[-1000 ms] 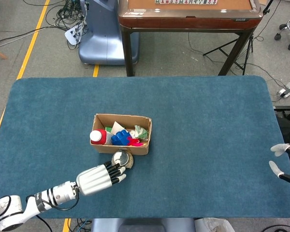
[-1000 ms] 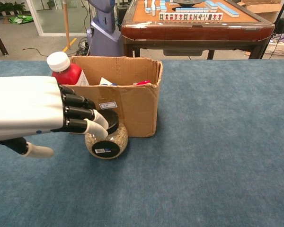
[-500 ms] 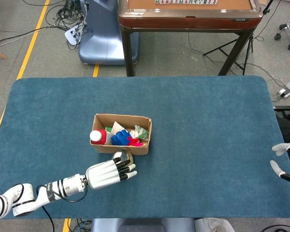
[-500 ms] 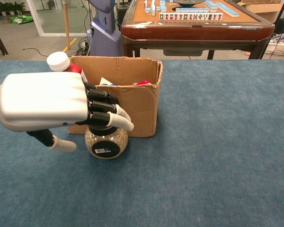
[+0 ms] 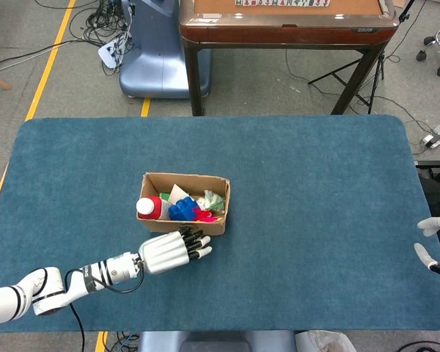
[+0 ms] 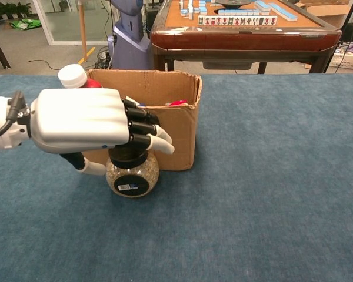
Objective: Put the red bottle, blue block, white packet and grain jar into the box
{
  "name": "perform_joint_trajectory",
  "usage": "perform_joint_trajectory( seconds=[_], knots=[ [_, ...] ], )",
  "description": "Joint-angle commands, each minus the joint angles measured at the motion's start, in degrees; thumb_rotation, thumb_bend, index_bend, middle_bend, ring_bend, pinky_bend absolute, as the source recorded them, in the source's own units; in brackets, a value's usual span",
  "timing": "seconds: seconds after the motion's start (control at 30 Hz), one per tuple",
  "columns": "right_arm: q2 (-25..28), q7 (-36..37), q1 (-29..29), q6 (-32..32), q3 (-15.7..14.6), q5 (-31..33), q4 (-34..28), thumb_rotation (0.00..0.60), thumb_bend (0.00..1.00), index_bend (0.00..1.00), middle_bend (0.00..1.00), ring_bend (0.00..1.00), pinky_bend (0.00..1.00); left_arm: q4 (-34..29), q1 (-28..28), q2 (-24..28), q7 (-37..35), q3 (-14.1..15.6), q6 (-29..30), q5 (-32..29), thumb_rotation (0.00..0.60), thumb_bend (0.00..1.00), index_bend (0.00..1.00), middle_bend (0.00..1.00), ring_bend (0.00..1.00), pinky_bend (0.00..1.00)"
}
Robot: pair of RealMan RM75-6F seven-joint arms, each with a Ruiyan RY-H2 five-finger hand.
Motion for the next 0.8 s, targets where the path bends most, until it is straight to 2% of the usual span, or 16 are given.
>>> perform_joint_trajectory(
  seconds=[0.03,0.2,0.5,0.8],
  knots=[
    [0.0,0.1,0.0,0.1,0.0,0.0,0.0,0.6,0.29,0.45,0.53,0.43,0.58,0.3,-0.3,-0.1,0.5,0.0,-0.4,-0.3,0.6,0.17,0.15,0.17,0.14,0.31],
    [0.0,0.1,0.0,0.0,0.0,0.0,0.0,0.6,0.29,0.45,0.53,0.43,0.58,1.0,-0.5,-0.4,1.3,0.3,-1.1,-0.8,0.6,0.17,0.15,0.17,0.13,0.26],
    [-0.1,-0.2,0.1,-0.4,0.0,0.0,0.0,0.6,0.29,0.45,0.53,0.43,0.58,2.8,-1.0,-1.7,3.0,0.7,-2.0,-1.2,0.6,0.17,0.15,0.16,0.12,0.26],
    [-0.1,0.0,-0.1,0.2,0.3,0.2,0.1,0.6,0.29,0.45,0.53,0.43,0.58,4.4,-1.2,-2.6,3.0,1.4,-1.6,-1.2,0.6,0.17,0.24,0.17,0.14,0.27]
  ],
)
